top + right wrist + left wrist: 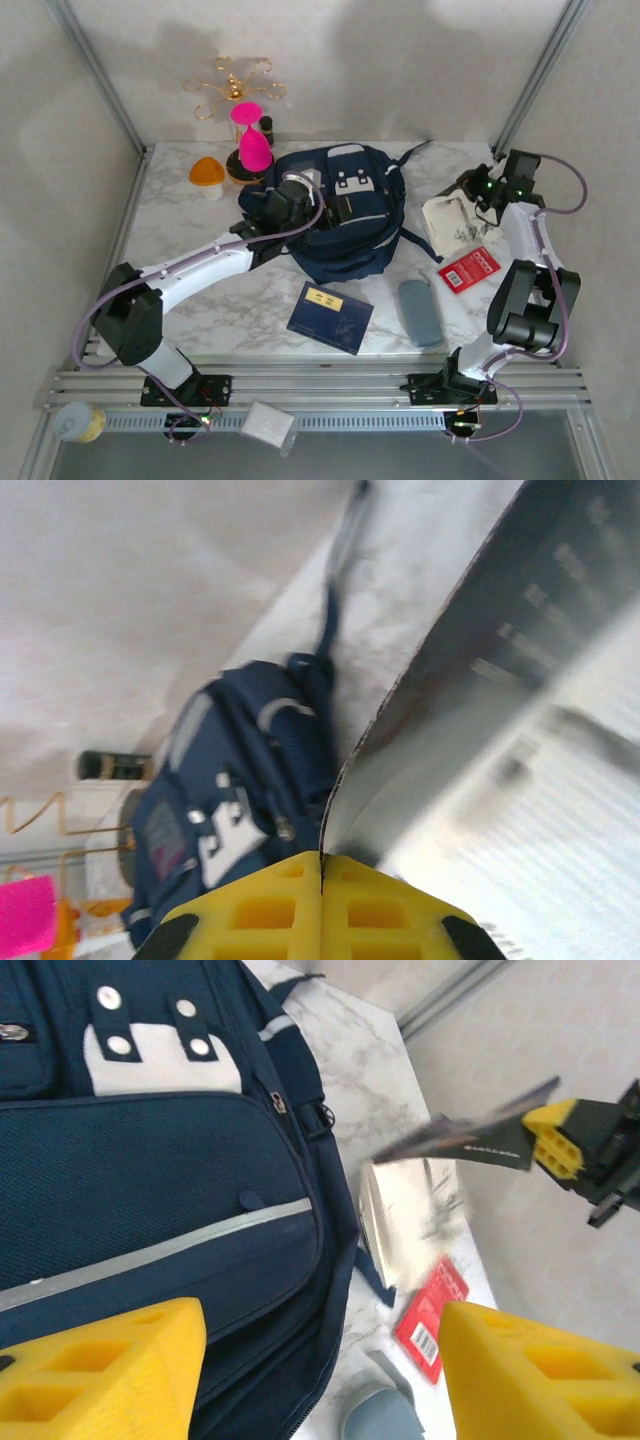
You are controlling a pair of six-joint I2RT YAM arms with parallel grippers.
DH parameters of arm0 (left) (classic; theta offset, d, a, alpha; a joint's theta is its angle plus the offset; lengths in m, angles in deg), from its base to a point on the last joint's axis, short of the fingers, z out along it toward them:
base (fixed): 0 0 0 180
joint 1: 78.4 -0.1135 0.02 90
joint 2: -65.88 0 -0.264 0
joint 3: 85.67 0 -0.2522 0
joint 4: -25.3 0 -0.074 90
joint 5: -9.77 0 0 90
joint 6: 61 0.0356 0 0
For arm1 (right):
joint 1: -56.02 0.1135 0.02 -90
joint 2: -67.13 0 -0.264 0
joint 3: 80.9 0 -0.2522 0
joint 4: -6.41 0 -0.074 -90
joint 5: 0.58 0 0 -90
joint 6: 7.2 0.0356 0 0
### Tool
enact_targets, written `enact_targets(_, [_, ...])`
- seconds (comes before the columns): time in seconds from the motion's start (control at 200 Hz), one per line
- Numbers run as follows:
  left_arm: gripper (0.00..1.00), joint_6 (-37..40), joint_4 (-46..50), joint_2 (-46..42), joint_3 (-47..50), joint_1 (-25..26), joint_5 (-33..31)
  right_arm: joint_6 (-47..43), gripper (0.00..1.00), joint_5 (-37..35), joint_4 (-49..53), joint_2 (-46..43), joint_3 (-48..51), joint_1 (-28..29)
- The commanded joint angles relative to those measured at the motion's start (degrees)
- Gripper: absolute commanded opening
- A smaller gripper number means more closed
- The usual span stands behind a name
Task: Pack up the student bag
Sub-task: Pick up the book from the top-right of the table, then place the book in the student bag.
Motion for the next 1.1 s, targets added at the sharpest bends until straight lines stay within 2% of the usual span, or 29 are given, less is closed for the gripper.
enact_targets(0.0, [0.66, -4.1, -3.2, -2.6, 1.8, -1.4, 2.7, -2.2, 0.00, 4.5, 2.8, -3.2, -5.2, 1.6])
enact_targets(0.3, [0.71, -7.1, -3.6, -6.1, 4.2, -3.7, 2.6, -2.9, 0.00, 12.0, 7.9, -3.5, -15.2, 8.7])
enact_targets(0.411, [0.72, -7.9, -4.0, -7.6, 5.2, -4.8, 2.2, -2.1, 0.00, 16.8, 8.3, -1.7, -18.2, 12.4])
enact_targets(0.626, [0.74, -9.6, -3.2, -12.1, 8.5, -7.4, -0.8, -2.5, 0.00, 21.6, 9.7, 4.4, -24.7, 21.2])
enact_targets(0.731, [0.74, -11.3, -3.5, -15.5, 11.9, -9.1, -3.1, -2.9, 0.00, 20.2, 8.8, 6.8, -22.5, 24.2])
enact_targets(0.926, [0.75, -13.6, -3.5, -18.8, 17.1, -12.3, -3.3, -2.4, 0.00, 23.1, 4.4, 12.3, -18.2, 28.3])
enact_targets(1.066, [0.76, -13.3, -4.1, -17.8, 18.2, -13.1, -2.7, -4.4, 0.00, 19.2, 6.3, 16.6, -16.3, 27.9])
enact_targets(1.096, [0.76, -13.0, -4.1, -16.9, 17.8, -13.1, -1.7, -4.9, 0.05, 18.4, 6.7, 17.4, -15.9, 28.1])
